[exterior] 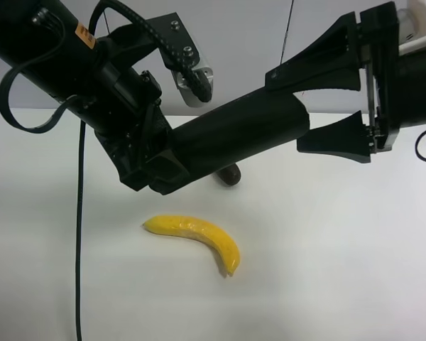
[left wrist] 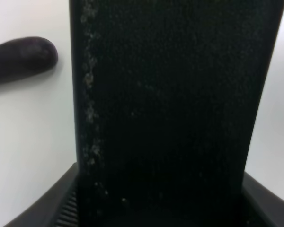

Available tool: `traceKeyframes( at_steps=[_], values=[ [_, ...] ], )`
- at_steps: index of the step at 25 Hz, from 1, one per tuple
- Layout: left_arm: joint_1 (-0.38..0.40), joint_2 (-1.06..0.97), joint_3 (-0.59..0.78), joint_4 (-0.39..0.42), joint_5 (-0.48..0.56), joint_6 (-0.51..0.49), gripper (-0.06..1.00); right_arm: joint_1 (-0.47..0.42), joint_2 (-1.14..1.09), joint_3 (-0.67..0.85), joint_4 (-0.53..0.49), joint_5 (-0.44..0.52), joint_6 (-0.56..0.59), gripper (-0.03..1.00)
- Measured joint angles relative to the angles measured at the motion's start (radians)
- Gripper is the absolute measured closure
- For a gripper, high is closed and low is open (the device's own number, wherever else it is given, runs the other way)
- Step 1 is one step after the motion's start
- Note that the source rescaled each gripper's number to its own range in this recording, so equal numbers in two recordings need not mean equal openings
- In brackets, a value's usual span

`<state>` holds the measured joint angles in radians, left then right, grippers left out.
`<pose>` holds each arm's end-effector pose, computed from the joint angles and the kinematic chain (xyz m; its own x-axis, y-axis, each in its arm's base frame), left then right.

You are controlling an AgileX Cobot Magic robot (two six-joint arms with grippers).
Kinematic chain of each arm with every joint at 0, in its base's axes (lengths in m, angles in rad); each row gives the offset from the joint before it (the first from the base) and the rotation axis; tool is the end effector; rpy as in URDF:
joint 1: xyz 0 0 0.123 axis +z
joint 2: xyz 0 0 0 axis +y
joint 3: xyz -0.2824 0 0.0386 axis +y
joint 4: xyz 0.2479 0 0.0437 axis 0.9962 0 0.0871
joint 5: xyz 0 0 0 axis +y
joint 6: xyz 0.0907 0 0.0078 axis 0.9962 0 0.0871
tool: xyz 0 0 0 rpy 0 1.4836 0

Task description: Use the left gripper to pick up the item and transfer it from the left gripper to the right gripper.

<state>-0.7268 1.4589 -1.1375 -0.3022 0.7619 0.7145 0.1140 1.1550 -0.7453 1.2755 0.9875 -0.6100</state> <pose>0.2161 -0.2172 0.2974 -0.1958 0.7935 -0.5762 0.9413 0.3169 0.1166 0.1969 0.0958 0.3014 -0.8888 0.1651 -0.4276 -0.2940 0.5103 0.8082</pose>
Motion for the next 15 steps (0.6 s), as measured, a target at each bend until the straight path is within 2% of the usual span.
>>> traceKeyframes(
  at_steps=[6, 10, 15],
  values=[
    [0.0, 0.0, 0.0, -0.008, -0.03, 0.022, 0.9, 0.0, 0.056, 0.0, 0.11, -0.002, -0.045, -0.03],
    [-0.006, 0.0, 0.0, -0.041, -0.064, 0.035, 0.9, 0.0, 0.088, 0.0, 0.152, -0.002, -0.058, -0.03],
    [-0.061, 0.0, 0.0, -0.049, -0.085, 0.078, 0.9, 0.0, 0.117, 0.0, 0.165, 0.004, -0.064, -0.03]
  ],
)
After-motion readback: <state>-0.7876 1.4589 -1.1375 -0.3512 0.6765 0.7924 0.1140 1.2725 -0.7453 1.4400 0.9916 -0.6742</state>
